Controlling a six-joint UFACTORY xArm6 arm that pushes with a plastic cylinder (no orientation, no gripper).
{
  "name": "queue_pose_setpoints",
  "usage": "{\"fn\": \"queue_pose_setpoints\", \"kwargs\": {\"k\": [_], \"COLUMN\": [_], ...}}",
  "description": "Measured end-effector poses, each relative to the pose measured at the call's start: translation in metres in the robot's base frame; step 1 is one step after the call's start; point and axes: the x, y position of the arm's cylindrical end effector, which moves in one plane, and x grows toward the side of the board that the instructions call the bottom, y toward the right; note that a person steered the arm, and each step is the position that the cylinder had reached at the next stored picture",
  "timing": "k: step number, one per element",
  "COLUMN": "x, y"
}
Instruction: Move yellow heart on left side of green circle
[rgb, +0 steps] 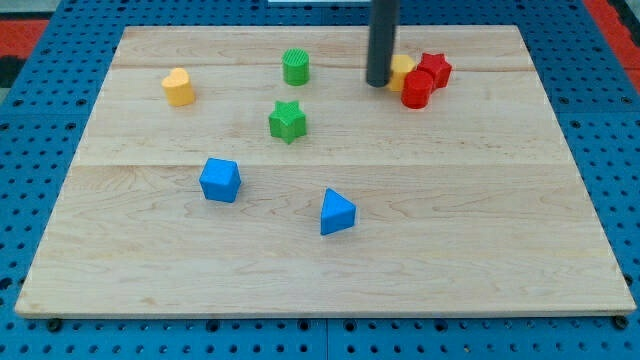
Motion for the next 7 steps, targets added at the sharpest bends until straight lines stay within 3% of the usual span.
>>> {"fn": "queue_pose_setpoints", "kwargs": {"k": [2, 3, 4, 5, 6, 7], "x": [0.011, 0.059, 0.05, 0.005, -0.001, 0.025], "y": [-0.16, -0.216, -0.292, -0.372, -0.323, -0.297]}}
